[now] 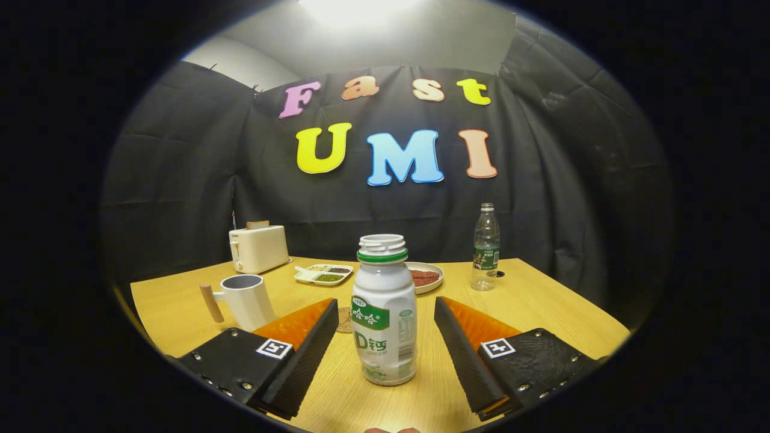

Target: Take the bottle from table, then pour the juice into the cup, finally place the bottle on the coaster

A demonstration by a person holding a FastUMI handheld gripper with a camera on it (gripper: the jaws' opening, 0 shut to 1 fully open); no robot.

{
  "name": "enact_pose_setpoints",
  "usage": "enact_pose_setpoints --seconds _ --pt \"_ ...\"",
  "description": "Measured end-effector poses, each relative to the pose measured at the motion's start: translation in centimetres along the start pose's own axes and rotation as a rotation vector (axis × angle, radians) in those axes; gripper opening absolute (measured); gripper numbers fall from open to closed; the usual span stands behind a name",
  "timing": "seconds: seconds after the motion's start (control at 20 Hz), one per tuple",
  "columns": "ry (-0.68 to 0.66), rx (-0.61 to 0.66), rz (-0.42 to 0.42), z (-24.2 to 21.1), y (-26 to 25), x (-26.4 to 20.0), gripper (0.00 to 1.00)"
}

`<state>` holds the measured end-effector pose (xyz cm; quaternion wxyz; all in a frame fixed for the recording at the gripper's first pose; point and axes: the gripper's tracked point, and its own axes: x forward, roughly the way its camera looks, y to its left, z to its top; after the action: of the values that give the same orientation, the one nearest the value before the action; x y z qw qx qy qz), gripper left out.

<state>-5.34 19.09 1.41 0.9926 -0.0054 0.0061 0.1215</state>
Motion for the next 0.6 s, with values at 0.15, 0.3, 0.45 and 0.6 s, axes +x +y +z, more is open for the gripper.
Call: enact_pose_setpoints --seconds 0.15,0.3,0.45,0.6 --pt "0.006 -0.008 -0.027 -0.6 -0.2 0.9 0.98" --pt "0.009 0.011 -0.047 -1.1 -0.7 1.6 0.98" --pt "0.023 0.042 -0.068 -1.9 -1.0 2.3 0.98" --pt "0.035 0.052 -0.076 -2.6 -0.8 2.7 0.98"
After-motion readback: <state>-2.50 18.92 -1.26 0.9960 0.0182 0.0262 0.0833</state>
